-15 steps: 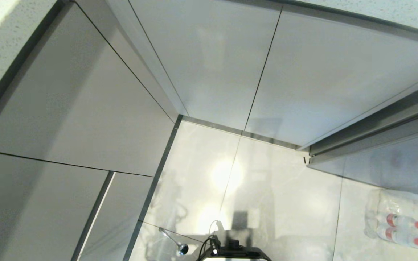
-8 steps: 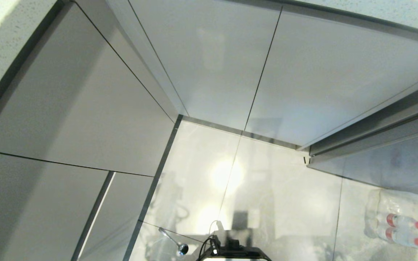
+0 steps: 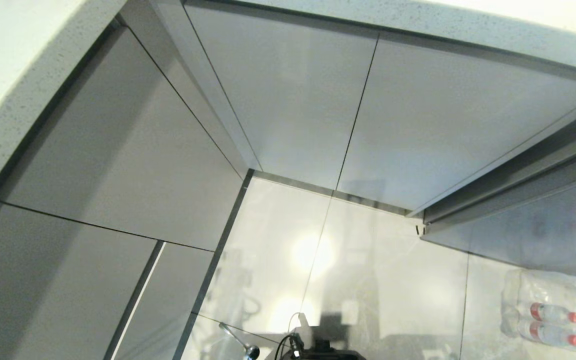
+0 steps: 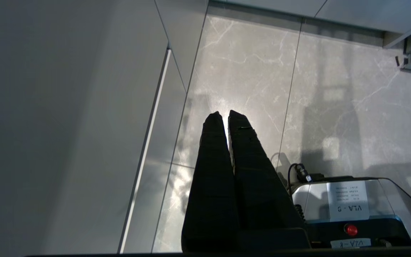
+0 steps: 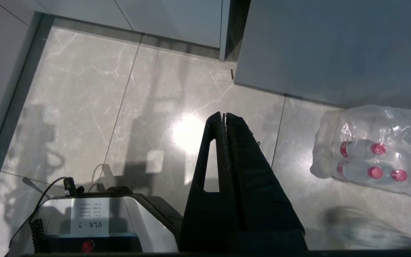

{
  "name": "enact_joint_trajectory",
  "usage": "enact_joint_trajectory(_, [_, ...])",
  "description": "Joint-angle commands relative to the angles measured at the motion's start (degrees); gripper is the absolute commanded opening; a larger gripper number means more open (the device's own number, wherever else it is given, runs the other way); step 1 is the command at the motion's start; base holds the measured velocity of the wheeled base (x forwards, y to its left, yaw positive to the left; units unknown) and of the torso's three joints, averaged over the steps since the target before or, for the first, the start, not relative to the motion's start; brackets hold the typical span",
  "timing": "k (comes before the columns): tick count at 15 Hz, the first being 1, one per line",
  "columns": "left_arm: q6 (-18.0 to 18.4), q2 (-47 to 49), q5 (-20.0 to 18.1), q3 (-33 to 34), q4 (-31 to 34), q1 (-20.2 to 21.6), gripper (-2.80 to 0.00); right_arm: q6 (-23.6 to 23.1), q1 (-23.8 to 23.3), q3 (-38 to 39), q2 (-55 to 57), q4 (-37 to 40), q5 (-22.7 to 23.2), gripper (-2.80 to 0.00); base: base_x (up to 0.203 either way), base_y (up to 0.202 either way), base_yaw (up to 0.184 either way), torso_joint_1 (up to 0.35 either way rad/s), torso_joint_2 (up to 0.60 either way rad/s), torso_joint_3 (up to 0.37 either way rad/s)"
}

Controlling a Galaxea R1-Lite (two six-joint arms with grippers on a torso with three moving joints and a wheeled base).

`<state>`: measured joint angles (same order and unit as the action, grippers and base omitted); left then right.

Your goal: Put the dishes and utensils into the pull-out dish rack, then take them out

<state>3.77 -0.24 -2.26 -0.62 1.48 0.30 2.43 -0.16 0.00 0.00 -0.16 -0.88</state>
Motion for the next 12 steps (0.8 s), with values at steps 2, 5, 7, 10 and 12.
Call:
enact_joint_trajectory(2, [0.0, 0.2, 0.0, 0.0, 0.0, 0.0, -2.8, 0.0, 0.1, 0.0, 0.1, 0.0, 0.0, -2.8, 0.0, 0.0, 0.0, 0.0, 0.0, 0.2])
enact_joint_trajectory(5, [0.0, 0.2, 0.0, 0.0, 0.0, 0.0, -2.8, 0.0, 0.1, 0.0, 0.1, 0.0, 0.0, -2.8, 0.0, 0.0, 0.0, 0.0, 0.0, 0.207])
enact_joint_trajectory(7, [0.0, 0.2, 0.0, 0.0, 0.0, 0.0, -2.8, 0.0, 0.0, 0.0, 0.1, 0.0, 0.0, -2.8, 0.0, 0.0, 0.0, -0.002, 0.0, 0.201])
enact_joint_trajectory(10, [0.0, 0.2, 0.0, 0.0, 0.0, 0.0, -2.8, 0.0, 0.0, 0.0, 0.1, 0.0, 0.0, -2.8, 0.0, 0.0, 0.0, 0.002, 0.0, 0.202])
enact_joint_trajectory(12, [0.0, 0.2, 0.0, 0.0, 0.0, 0.0, -2.8, 0.0, 0.0, 0.0, 0.1, 0.0, 0.0, -2.8, 0.0, 0.0, 0.0, 0.003, 0.0, 0.196])
